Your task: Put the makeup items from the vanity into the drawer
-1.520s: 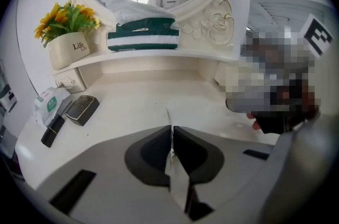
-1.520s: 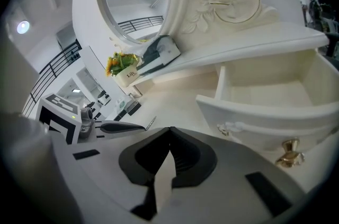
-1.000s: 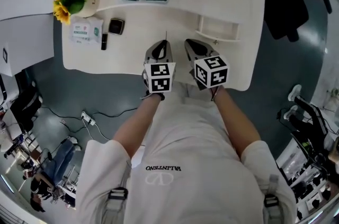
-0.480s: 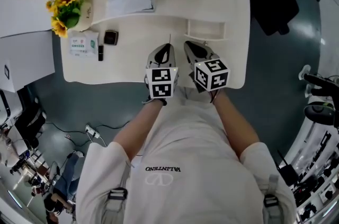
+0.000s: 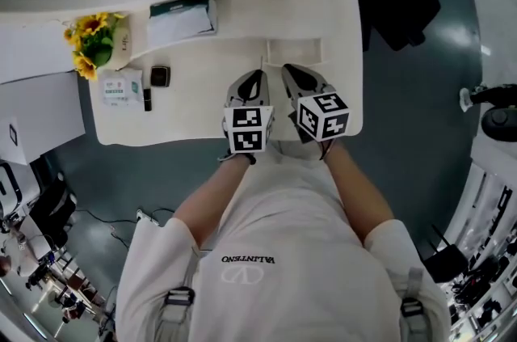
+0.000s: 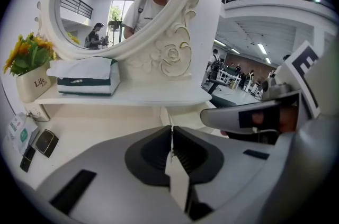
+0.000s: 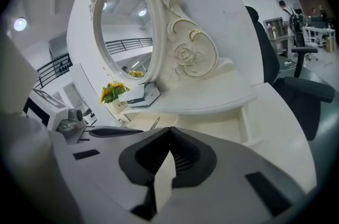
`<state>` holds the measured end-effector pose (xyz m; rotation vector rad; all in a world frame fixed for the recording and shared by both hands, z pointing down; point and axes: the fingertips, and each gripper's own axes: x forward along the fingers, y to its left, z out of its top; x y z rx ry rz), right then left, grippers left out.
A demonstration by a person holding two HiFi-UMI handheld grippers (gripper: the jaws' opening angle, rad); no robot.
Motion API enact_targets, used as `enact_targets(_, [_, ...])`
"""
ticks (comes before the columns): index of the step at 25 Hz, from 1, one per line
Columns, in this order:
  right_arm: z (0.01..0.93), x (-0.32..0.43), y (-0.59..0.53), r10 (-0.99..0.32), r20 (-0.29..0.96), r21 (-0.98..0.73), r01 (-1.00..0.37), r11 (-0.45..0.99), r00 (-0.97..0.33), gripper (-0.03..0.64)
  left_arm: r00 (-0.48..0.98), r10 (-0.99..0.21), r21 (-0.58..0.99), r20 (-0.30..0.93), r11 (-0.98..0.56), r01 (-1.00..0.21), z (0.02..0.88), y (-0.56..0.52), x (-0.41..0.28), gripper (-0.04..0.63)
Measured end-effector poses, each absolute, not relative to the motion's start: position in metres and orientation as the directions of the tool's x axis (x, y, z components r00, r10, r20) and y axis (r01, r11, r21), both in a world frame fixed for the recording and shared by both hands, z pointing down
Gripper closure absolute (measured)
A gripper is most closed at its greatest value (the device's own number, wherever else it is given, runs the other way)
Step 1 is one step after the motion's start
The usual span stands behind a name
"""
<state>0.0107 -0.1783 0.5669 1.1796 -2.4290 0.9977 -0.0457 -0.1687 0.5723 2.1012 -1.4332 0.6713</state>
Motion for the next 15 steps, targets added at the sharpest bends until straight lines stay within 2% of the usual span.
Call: enact_targets(15, [0.56, 0.066, -0.201, -0.658, 0.487, -0.46, -0.809, 0.366, -0.574, 0.604, 0.38, -0.675, 0.157, 0.633, -0.368, -0.916, 0.565, -0.187, 0.012, 0.578])
